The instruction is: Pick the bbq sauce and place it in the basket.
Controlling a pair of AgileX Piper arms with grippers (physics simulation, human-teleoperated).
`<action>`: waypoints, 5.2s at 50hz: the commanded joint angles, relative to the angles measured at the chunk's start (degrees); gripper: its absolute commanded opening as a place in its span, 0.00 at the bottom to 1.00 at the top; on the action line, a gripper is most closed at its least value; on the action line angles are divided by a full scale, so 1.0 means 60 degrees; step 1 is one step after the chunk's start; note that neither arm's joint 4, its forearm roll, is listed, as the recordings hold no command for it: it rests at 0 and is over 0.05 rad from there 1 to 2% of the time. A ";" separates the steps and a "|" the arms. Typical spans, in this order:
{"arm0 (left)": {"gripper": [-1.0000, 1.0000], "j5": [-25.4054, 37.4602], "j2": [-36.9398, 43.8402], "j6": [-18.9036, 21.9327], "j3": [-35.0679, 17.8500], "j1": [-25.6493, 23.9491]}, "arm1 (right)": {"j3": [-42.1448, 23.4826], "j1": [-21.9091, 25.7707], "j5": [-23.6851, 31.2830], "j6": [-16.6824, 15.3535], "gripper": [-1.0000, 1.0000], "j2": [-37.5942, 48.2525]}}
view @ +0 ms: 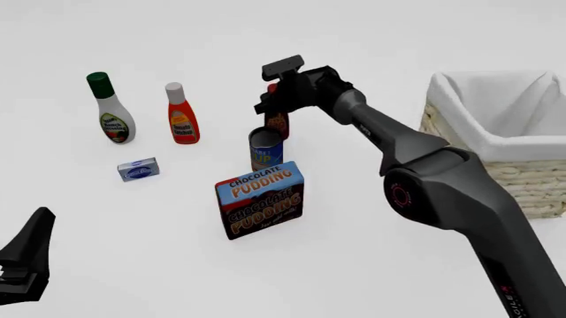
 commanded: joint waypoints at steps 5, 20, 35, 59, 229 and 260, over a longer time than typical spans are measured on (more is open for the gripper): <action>1.00 0.0000 0.0000 0.0000 0.0000 0.0000 | -0.0016 -0.0071 0.0124 0.0010 0.00 -0.0532; 1.00 0.0000 0.0000 0.0000 0.0000 0.0000 | 0.1252 0.0004 -0.0199 -0.0112 0.00 -0.1769; 1.00 0.0000 0.0000 0.0000 0.0000 0.0000 | 0.1769 0.0083 -0.0135 -0.0194 0.00 -0.2558; 1.00 0.0000 0.0000 0.0000 0.0000 0.0000 | 0.3520 0.0071 -0.0469 -0.0374 0.00 -0.4579; 1.00 0.0000 0.0000 0.0000 0.0000 0.0000 | 1.2351 -0.6534 -0.2318 -0.1223 0.00 -1.2147; 1.00 0.0000 0.0000 0.0000 0.0000 0.0000 | 1.2993 -0.6378 -0.3239 -0.1128 0.00 -1.1161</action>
